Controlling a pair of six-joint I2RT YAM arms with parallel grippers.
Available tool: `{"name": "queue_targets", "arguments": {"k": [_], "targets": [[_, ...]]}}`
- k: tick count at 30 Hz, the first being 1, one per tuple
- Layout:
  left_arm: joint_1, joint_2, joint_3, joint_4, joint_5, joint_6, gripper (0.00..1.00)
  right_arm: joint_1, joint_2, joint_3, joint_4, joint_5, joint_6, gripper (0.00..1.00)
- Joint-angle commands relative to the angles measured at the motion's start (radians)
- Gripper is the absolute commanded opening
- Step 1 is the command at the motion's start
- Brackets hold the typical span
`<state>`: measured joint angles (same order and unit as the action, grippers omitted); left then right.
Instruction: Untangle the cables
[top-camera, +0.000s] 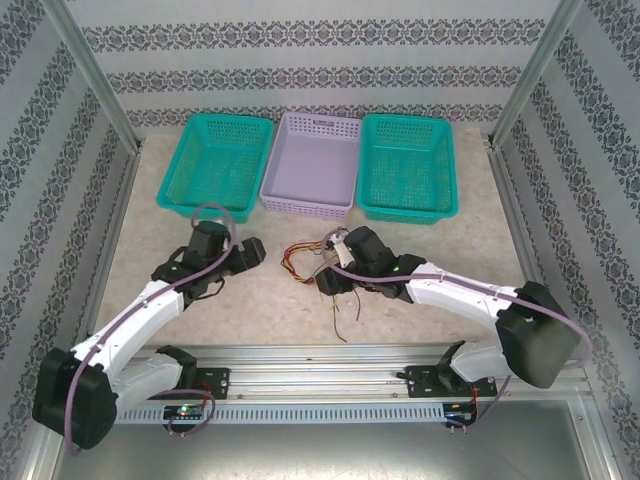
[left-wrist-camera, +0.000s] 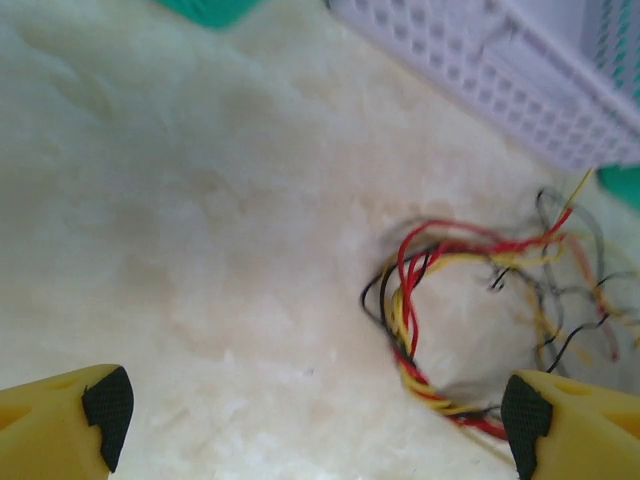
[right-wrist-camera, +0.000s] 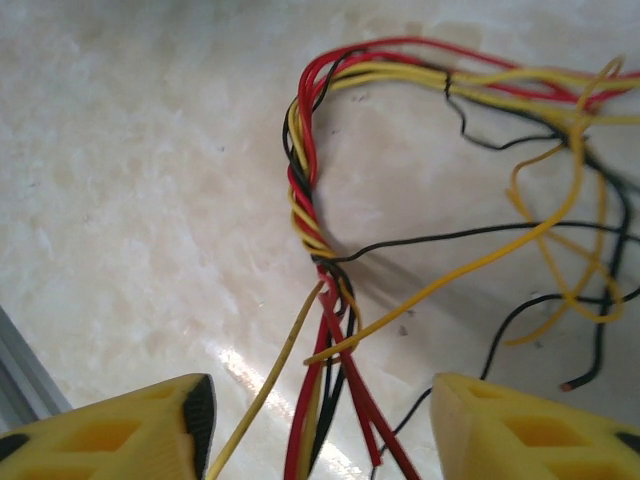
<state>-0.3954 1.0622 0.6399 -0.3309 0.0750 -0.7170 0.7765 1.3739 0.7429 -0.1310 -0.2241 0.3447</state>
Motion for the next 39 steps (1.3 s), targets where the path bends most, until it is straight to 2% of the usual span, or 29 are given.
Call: {"name": "queue_targets", "arguments": {"k": [1, 8, 14, 17, 19, 20, 28, 31, 35, 39], "targets": [[-0.085, 0.080, 0.026, -0.054, -0.084, -0.042, 0.93, 0.013, 0.025, 0.035, 0.004, -0.035, 0.014, 0.53], [-0.209, 0.313, 0.134, -0.032, -0.138, -0.070, 0.87, 0.023, 0.055, 0.047, -0.011, -0.026, 0.015, 0.39], [-0.246, 0.460, 0.211, 0.029, -0.142, -0.083, 0.78, 0.023, 0.044, 0.029, -0.017, -0.013, 0.008, 0.32], [-0.249, 0.537, 0.250, 0.050, -0.143, -0.087, 0.68, 0.023, 0.038, 0.024, -0.024, -0.011, 0.003, 0.30], [-0.249, 0.587, 0.279, 0.052, -0.145, -0.085, 0.56, 0.023, 0.031, 0.020, -0.026, -0.015, 0.002, 0.29], [-0.249, 0.605, 0.292, 0.051, -0.150, -0.091, 0.53, 0.023, 0.028, 0.018, -0.025, -0.019, 0.002, 0.29], [-0.249, 0.709, 0.374, 0.064, -0.179, -0.081, 0.47, 0.023, -0.007, -0.007, -0.016, -0.055, -0.004, 0.25], [-0.249, 0.743, 0.408, 0.054, -0.182, -0.071, 0.39, 0.023, -0.012, -0.017, -0.008, -0.066, -0.009, 0.23], [-0.248, 0.771, 0.419, 0.053, -0.184, -0.068, 0.20, 0.023, -0.013, -0.028, -0.010, -0.063, -0.015, 0.21], [-0.247, 0.767, 0.396, 0.067, -0.188, -0.071, 0.15, 0.023, -0.044, -0.042, -0.007, -0.051, -0.016, 0.21]]}}
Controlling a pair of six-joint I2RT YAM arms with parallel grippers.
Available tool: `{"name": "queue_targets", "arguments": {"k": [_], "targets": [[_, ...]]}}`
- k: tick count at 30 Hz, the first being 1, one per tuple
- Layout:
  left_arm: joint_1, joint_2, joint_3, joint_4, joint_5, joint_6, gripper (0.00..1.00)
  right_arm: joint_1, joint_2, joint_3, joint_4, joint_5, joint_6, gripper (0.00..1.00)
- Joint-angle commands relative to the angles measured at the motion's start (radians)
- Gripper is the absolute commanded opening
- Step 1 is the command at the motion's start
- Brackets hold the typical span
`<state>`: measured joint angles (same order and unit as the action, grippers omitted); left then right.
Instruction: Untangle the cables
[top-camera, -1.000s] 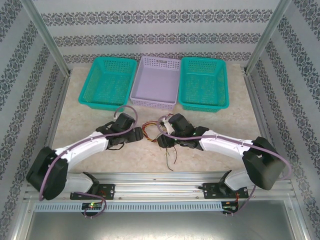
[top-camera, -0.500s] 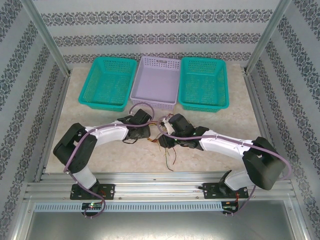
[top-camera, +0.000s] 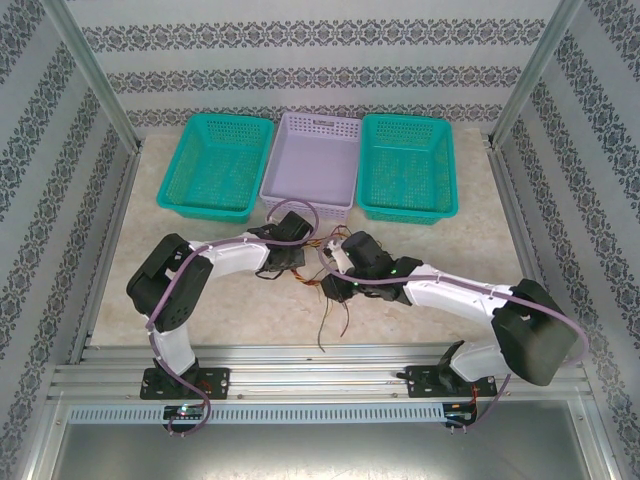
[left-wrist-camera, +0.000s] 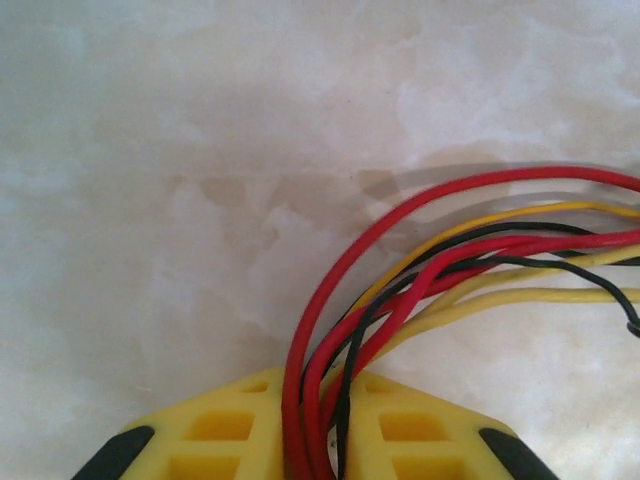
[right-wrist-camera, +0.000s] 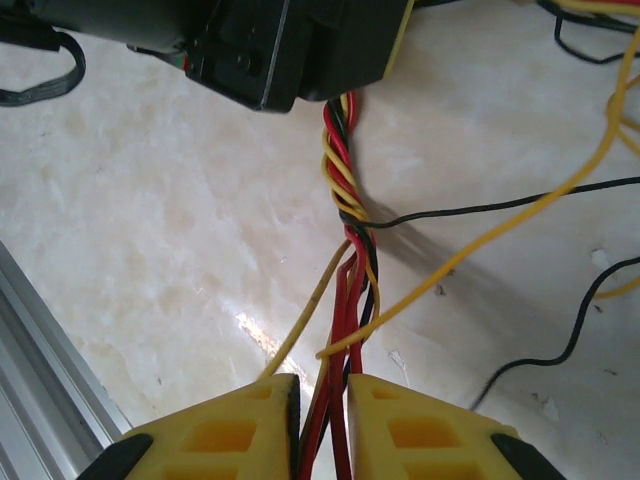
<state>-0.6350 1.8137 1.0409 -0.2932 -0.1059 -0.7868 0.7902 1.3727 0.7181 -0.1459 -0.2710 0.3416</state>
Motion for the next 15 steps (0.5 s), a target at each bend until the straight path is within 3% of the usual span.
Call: {"name": "queue_targets", "arguments": {"k": [1, 4, 10, 15], "targets": [[-0.008, 0.012, -0.011, 0.030, -0.009, -0.001, 0.12, 0.009, -0.056, -0.020, 0.008, 0.002, -0.013, 0.22], [-0.005, -0.004, -0.023, 0.036, -0.020, 0.002, 0.00, 0.007, -0.097, -0.019, -0.002, 0.012, -0.012, 0.27], [-0.002, -0.084, -0.021, 0.030, -0.016, 0.026, 0.00, 0.001, -0.240, 0.010, -0.051, 0.030, -0.006, 0.48], [-0.005, -0.229, -0.020, 0.035, -0.011, 0.136, 0.00, -0.032, -0.384, 0.034, -0.096, 0.055, -0.004, 0.62]]}}
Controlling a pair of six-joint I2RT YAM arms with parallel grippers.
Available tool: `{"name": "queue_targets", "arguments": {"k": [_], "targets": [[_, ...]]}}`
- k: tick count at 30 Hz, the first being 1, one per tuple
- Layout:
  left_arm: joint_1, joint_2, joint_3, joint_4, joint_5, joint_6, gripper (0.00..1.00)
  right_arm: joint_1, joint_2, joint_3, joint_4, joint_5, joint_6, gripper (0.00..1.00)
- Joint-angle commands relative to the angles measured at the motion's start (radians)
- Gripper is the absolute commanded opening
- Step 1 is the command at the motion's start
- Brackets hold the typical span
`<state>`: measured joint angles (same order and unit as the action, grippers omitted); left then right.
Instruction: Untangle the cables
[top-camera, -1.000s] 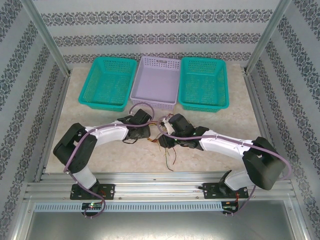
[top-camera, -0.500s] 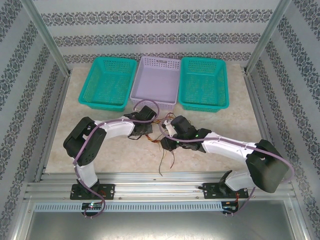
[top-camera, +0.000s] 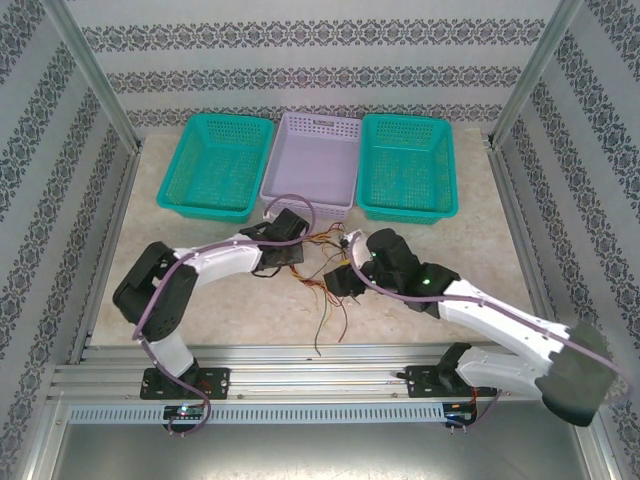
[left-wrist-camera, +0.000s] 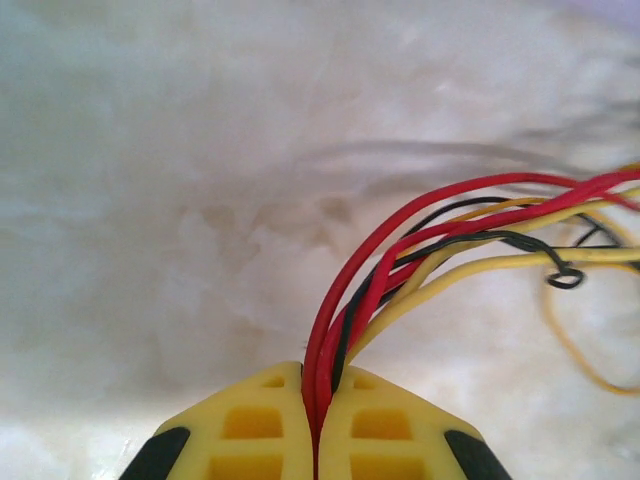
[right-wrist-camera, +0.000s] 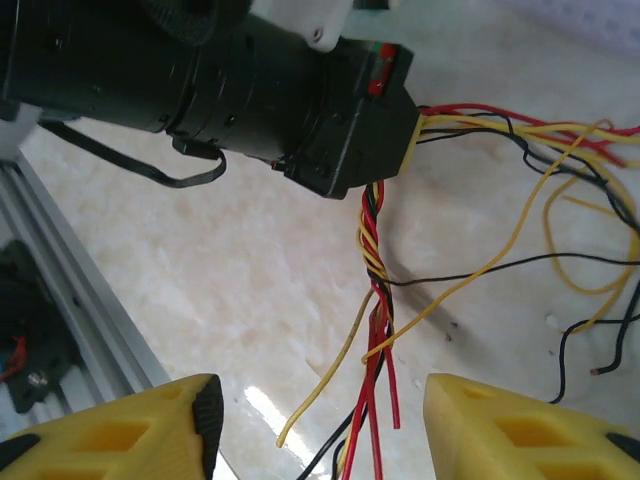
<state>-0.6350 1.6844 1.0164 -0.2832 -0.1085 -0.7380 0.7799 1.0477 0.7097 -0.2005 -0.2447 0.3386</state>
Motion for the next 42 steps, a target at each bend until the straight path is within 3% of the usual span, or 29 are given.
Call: {"name": "queue_targets", "arguments": {"k": [1, 8, 16, 21, 28, 39, 42], "targets": [[-0.007, -0.126, 0.012, 0.010, -0.008, 0.117, 0.00, -0.032, -0.074, 0.051, -0.054, 0.025, -0.002, 0.63], [-0.019, -0.263, 0.026, -0.006, 0.001, 0.322, 0.00, -0.112, -0.094, 0.100, -0.051, -0.098, 0.072, 0.67], [-0.055, -0.359, 0.069, 0.024, 0.015, 0.517, 0.00, -0.141, 0.013, 0.162, 0.069, -0.181, 0.338, 0.69], [-0.061, -0.381, 0.100, 0.059, 0.095, 0.553, 0.00, -0.145, 0.053, 0.151, 0.189, -0.163, 0.513, 0.75], [-0.087, -0.386, 0.130, 0.024, 0.127, 0.593, 0.00, -0.199, 0.061, 0.102, 0.299, -0.139, 0.709, 0.76], [-0.155, -0.399, 0.160, 0.055, 0.143, 0.713, 0.00, -0.198, 0.122, 0.116, 0.345, -0.088, 0.871, 0.79], [-0.162, -0.399, 0.161, 0.056, 0.174, 0.737, 0.00, -0.201, 0.132, 0.114, 0.359, -0.062, 0.897, 0.75]]}}
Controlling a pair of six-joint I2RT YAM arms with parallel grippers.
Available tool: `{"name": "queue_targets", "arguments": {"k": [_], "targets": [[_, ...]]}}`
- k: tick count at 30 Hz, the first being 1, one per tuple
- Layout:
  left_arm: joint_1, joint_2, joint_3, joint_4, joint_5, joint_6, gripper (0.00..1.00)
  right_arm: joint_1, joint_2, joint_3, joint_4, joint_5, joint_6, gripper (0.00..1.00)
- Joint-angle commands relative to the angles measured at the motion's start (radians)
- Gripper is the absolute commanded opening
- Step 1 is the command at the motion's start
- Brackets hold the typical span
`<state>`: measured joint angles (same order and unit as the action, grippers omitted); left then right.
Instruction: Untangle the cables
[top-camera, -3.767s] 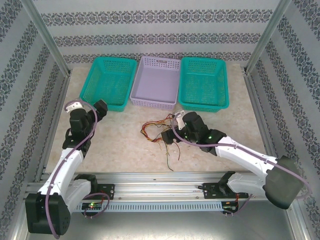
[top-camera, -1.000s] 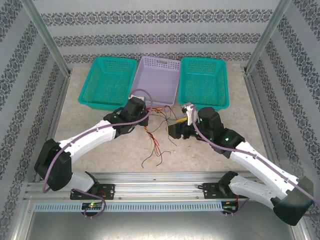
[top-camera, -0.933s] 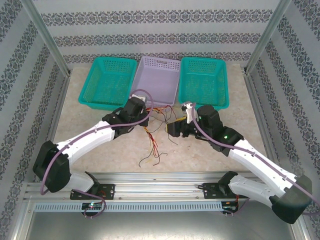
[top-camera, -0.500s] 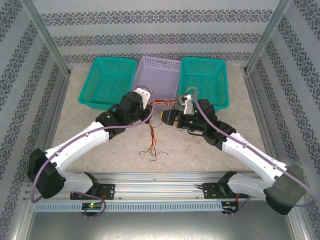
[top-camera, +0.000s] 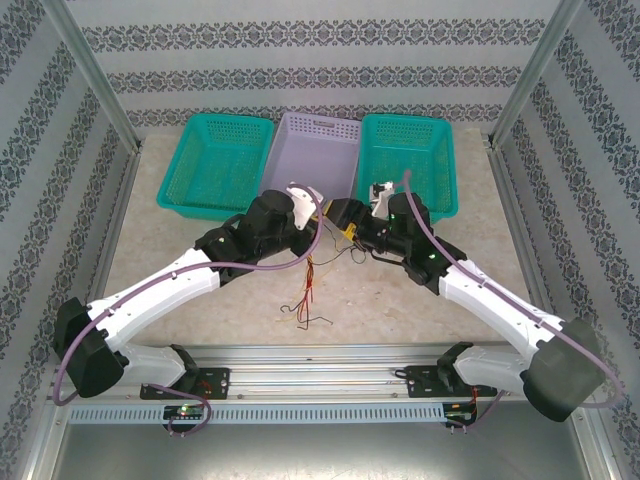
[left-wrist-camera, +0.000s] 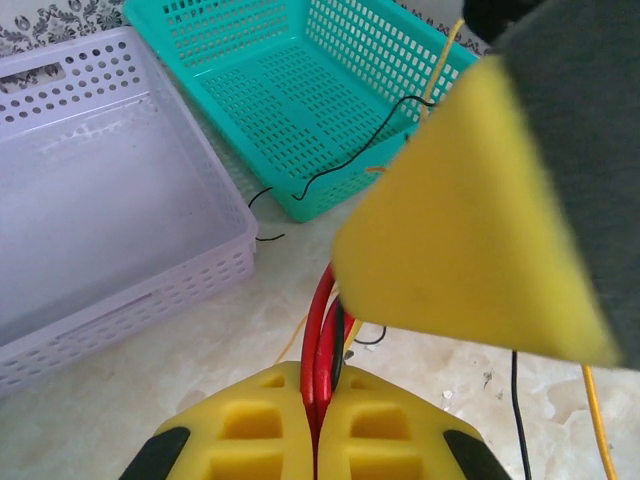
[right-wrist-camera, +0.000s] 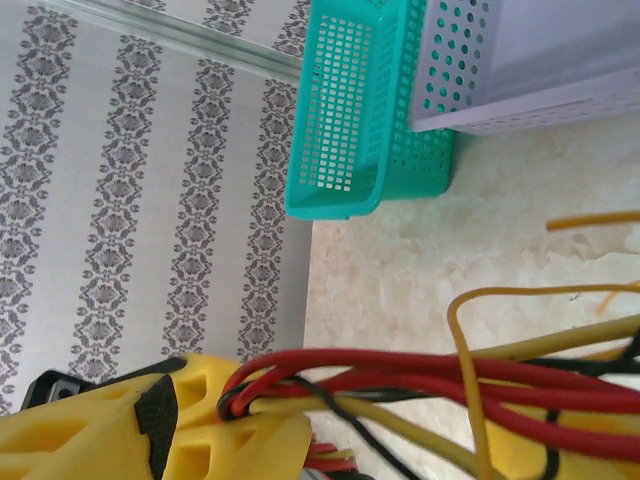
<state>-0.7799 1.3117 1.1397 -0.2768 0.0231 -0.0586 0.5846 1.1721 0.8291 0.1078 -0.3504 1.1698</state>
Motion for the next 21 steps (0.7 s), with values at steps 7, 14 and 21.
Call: {"name": "queue_targets", "arguments": {"k": [7, 14, 21], "targets": [[-0.051, -0.027, 0.025, 0.059, 0.078, 0.117, 0.00, -0.017, 0.017, 0.011, 0.049, 0.108, 0.074, 0.57], [-0.072, -0.034, 0.019, 0.075, 0.112, 0.146, 0.00, -0.018, 0.050, 0.034, 0.050, 0.112, 0.064, 0.28], [-0.084, -0.051, -0.004, 0.091, 0.117, 0.154, 0.00, -0.019, 0.019, 0.046, 0.058, 0.148, 0.009, 0.00]]}}
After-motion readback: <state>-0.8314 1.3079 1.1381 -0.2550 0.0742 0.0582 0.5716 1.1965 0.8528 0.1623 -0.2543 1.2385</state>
